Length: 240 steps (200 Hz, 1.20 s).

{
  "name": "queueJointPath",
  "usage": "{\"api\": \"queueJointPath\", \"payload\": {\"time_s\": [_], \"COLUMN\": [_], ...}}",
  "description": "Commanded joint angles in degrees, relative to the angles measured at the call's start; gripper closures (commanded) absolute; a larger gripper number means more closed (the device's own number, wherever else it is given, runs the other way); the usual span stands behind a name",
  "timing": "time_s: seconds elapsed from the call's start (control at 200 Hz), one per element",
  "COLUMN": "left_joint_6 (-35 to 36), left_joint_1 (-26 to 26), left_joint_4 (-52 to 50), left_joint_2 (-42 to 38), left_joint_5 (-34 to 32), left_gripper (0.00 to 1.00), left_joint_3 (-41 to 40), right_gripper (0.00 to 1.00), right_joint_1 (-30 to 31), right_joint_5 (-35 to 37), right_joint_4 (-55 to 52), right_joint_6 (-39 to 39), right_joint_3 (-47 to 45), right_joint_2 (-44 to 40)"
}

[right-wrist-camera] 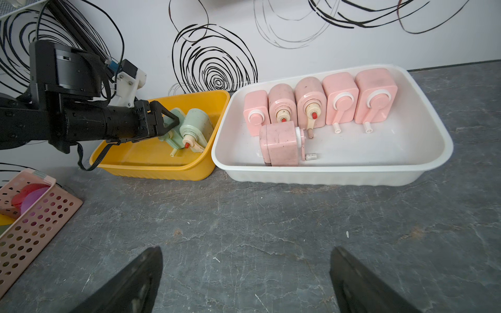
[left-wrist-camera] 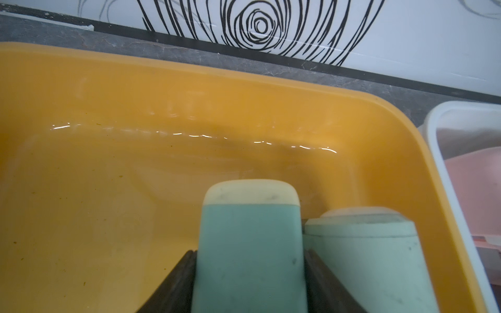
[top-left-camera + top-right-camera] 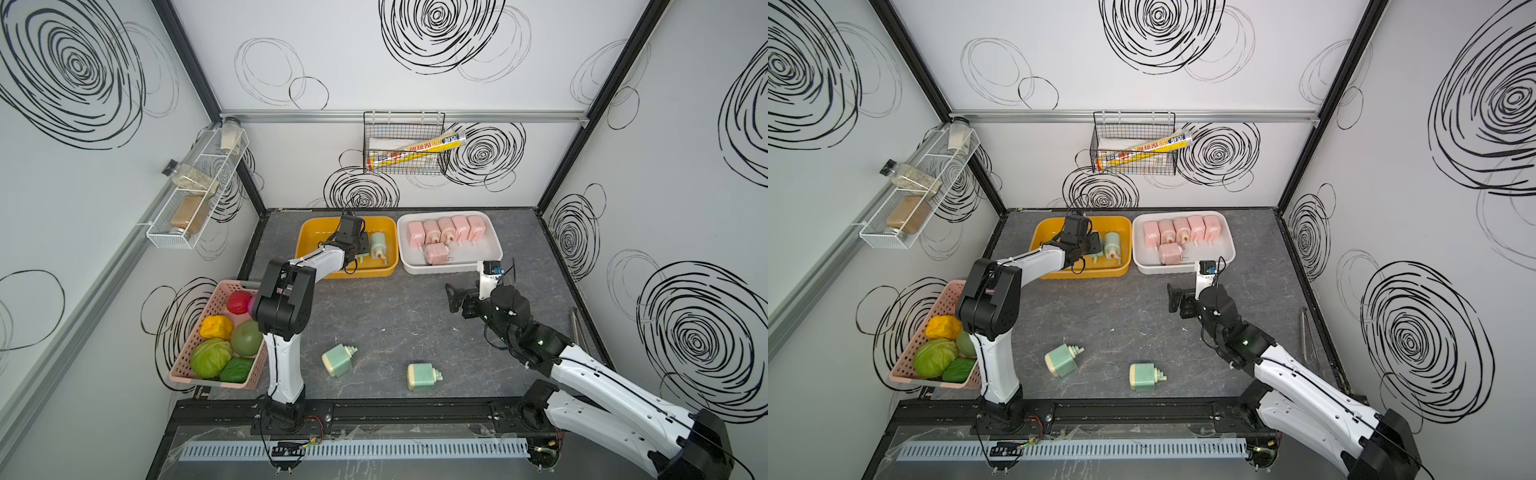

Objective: Place the pencil sharpeners by color into the storage box
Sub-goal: Place the pencil sharpener in the storage box.

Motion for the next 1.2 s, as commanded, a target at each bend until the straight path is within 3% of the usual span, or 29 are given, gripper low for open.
{"api": "queueJointPath", "payload": {"time_s": [0.0,0.245,0.575,0.846,1.196], "left_joint_6": [0.20,1.00,-2.11,-6.62,-9.78], "left_joint_1": [-0.33,0.26,2.86,4.14,3.45], "left_joint_4": [0.43,-0.18,2.90,6.74,7.68], "left_joint_2": [-0.25,-2.30,-3.74,-3.01,-1.45], "left_joint_5": [0.42,1.06,7.51,14.80,17.12], "left_gripper": [0.41,0.32,0.00,0.01,0.01], "left_joint_3": [0.29,0.71,0.32,0.80,0.68], "right_gripper": [0.00,0.00,0.00,0.00,0.00], "right_joint_1": [-0.21,-0.21,-0.21,-0.21,-0.21], "right_joint_5": [-0.15,0.35,0.16,-0.16,-0.42], "right_joint_4": [-1.48,-1.45,-1.07,-1.53,-1.65], "right_joint_6": [-0.70,-0.68,-0.52,-0.10,0.36], "right_joint_3": [1.35,0.33,0.46,0.61,0.52], "right_joint_2": [-1.07,-2.05,-1.71,-1.74,-1.88]}}
